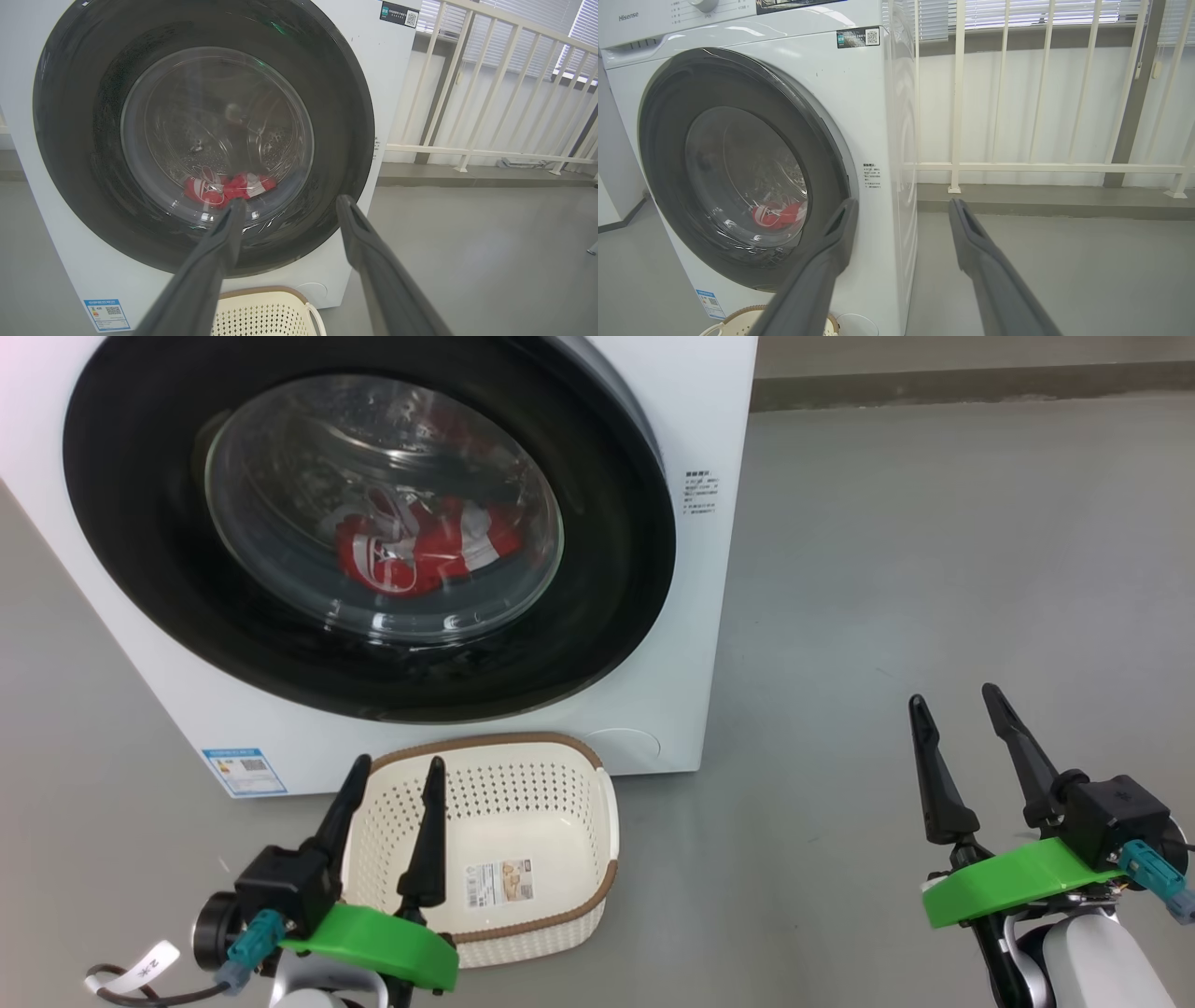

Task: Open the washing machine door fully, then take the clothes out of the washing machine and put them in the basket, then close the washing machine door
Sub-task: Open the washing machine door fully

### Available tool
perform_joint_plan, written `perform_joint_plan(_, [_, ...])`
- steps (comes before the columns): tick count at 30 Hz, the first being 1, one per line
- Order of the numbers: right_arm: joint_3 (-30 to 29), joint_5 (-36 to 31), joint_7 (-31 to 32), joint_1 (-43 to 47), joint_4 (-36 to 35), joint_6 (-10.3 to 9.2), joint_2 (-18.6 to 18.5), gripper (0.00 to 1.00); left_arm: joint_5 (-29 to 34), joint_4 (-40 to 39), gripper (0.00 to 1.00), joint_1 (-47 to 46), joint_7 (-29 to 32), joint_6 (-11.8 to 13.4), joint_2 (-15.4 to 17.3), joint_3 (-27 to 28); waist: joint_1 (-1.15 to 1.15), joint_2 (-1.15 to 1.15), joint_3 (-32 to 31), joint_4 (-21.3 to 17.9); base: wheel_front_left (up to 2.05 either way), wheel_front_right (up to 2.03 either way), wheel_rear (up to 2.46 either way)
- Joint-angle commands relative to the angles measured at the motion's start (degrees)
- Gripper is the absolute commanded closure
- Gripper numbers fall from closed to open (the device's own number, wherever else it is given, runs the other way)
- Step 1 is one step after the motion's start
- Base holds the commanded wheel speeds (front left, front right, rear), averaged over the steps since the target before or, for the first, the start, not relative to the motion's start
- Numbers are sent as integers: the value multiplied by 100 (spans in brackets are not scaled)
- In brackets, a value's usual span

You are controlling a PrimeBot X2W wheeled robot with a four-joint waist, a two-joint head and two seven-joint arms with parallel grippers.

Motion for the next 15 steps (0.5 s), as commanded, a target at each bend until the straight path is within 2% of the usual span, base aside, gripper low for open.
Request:
perform_joint_plan(1, [109,44,-37,-281,-198,-4,-66,0,-15,-204,0,-230,-69,58,85,194,0,0,42,16,0,0,0])
perform_joint_plan(15, [20,175,-37,-523,-490,-4,-66,0,72,-595,0,-407,-69,55,85,134,0,0,694,176,0,0,0])
